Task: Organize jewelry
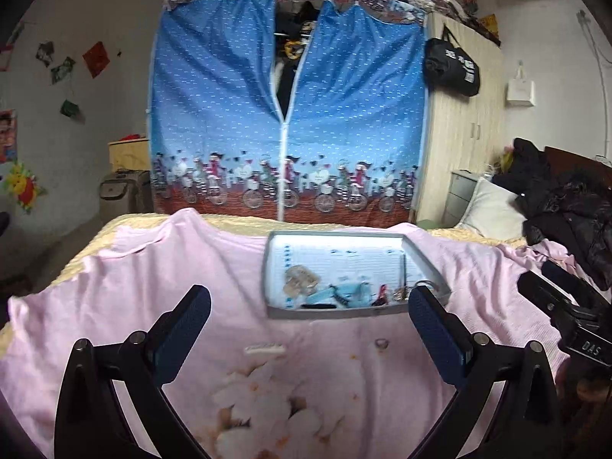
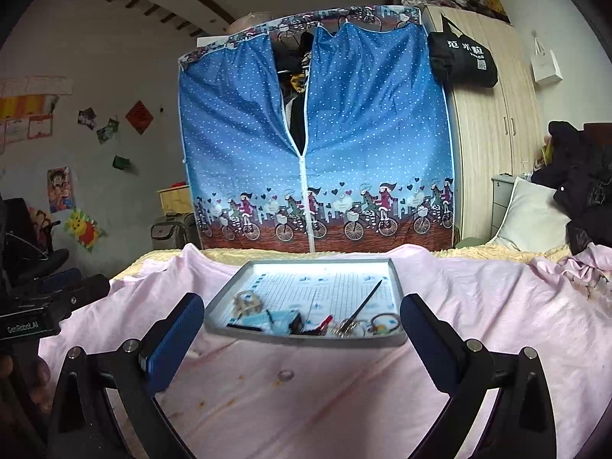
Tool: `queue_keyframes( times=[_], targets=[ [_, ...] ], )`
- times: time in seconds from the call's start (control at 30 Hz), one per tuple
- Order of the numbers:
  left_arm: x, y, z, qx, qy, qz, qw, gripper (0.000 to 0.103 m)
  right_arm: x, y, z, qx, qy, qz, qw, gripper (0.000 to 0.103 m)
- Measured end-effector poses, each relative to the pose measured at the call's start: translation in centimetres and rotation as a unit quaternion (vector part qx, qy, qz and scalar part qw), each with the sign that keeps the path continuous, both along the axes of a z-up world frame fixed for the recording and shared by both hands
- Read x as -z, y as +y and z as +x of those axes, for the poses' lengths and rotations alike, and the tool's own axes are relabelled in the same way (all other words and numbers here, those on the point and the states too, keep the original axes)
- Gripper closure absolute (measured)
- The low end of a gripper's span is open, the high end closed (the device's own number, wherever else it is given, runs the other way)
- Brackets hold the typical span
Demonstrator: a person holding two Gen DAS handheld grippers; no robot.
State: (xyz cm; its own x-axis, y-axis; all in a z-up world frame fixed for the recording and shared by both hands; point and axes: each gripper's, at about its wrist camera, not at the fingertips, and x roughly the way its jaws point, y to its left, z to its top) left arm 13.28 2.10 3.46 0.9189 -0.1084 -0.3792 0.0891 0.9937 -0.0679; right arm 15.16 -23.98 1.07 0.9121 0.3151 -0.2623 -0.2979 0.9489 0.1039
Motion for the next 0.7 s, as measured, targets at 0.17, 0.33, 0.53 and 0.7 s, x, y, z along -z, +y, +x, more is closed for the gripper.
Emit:
queue_keyframes(
  times=[0.17,0.33,0.53,0.7],
  targets=[
    [1.1,1.6,-3.2,-0.037,0.029,-0.011,0.9988,0.002,1.4,1.3,-2.8,-0.017,0.030,0.001,0.999,0.000],
    [3.2,1.9,-3.6,-0.075,0.104,-0.004,0.9918,0.002,3.0,3.4,-3.4,-0.033,0.078,-0.031,0.996,0.000],
    [4.4,1.9,-2.9,-0.077,0.154,-0.011,0.9850,0.002,5.1,4.3,-2.8,-0.026,0.134,-0.051,0.989,0.000],
    [5.0,1.8,-1.5,-0.068,0.193,0.000,0.9789,0.002,5.7,3.5,-2.0,-0.011,0.163,-0.040,0.986,0.000]
  ],
)
